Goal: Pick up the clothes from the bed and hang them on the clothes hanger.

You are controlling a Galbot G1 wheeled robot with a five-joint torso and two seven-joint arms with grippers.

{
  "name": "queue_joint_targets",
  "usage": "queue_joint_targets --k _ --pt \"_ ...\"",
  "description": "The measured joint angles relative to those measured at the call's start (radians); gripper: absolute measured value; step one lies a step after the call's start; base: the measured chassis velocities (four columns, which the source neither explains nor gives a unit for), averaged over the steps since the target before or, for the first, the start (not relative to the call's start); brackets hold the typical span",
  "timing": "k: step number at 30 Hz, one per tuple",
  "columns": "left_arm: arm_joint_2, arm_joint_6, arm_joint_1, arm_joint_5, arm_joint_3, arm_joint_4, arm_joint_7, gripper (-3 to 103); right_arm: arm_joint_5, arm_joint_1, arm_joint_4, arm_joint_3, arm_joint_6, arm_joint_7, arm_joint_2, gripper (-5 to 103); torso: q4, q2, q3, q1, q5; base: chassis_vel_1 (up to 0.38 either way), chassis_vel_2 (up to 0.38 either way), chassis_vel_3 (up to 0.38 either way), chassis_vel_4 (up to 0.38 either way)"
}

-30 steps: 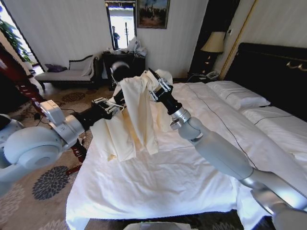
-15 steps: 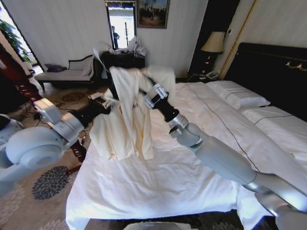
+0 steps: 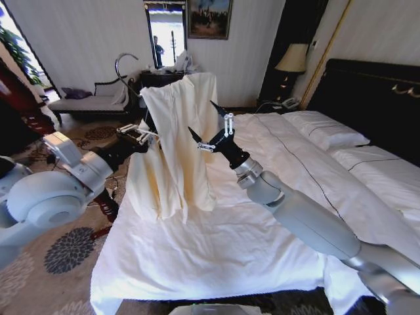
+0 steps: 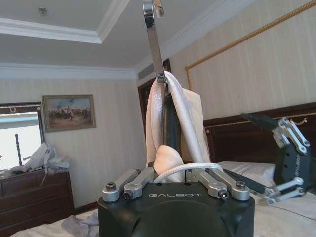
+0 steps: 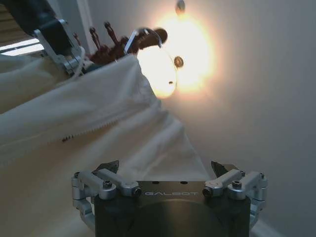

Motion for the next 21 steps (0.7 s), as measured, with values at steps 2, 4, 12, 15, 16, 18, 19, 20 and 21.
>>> queue_joint_targets --k 2,4,12,15,16,18,19,20,21 --pt "0.005 0.008 -0.005 -0.024 -0.006 0.002 -0.007 18 0.097 -0.062 0.040 0.045 -0.034 0.011 -0.045 100 0.0000 0.000 0.000 0.000 0.0001 0.000 0.000 0.000 0.000" --pt "0.005 0.018 -0.007 -0.047 -0.009 0.002 -0.017 18 0.154 -0.102 0.068 0.082 -0.065 0.027 -0.072 100 -0.0002 0.000 0.000 0.000 0.0001 0.000 0.000 0.000 0.000" --pt "-0.004 0.127 -0.028 -0.276 -0.035 0.006 -0.177 18 0.478 -0.299 0.205 0.225 -0.214 0.186 -0.182 100 -0.0001 0.000 0.000 0.000 0.0000 0.000 0.000 0.000 0.000" --pt "-0.007 0.169 -0.048 -0.389 -0.053 0.005 -0.258 18 0.525 -0.345 0.226 0.249 -0.238 0.231 -0.188 100 0.0000 0.000 0.000 0.000 0.0000 0.000 0.000 0.000 0.000" --pt "-0.007 0.188 -0.053 -0.447 -0.068 0.003 -0.290 18 0.528 -0.367 0.229 0.258 -0.242 0.243 -0.189 100 0.0000 0.000 0.000 0.000 -0.0001 0.000 0.000 0.000 0.000" --pt "-0.002 0.216 -0.055 -0.543 -0.104 0.000 -0.340 18 0.537 -0.403 0.235 0.271 -0.256 0.272 -0.190 100 0.0000 0.000 0.000 0.000 0.0000 0.000 0.000 0.000 0.000" --pt "0.002 0.233 -0.055 -0.592 -0.125 0.000 -0.369 18 0.547 -0.425 0.240 0.280 -0.275 0.291 -0.189 100 0.0001 0.000 0.000 0.000 0.0000 0.000 0.000 0.000 0.000" --pt "0.008 0.249 -0.055 -0.642 -0.146 0.001 -0.397 18 0.563 -0.450 0.246 0.295 -0.308 0.311 -0.190 100 0.0001 0.000 0.000 0.000 0.0000 0.000 0.000 0.000 0.000" --pt "0.008 0.249 -0.055 -0.642 -0.146 0.001 -0.397 18 0.563 -0.450 0.246 0.295 -0.308 0.311 -0.190 100 0.0001 0.000 0.000 0.000 0.0000 0.000 0.000 0.000 0.000"
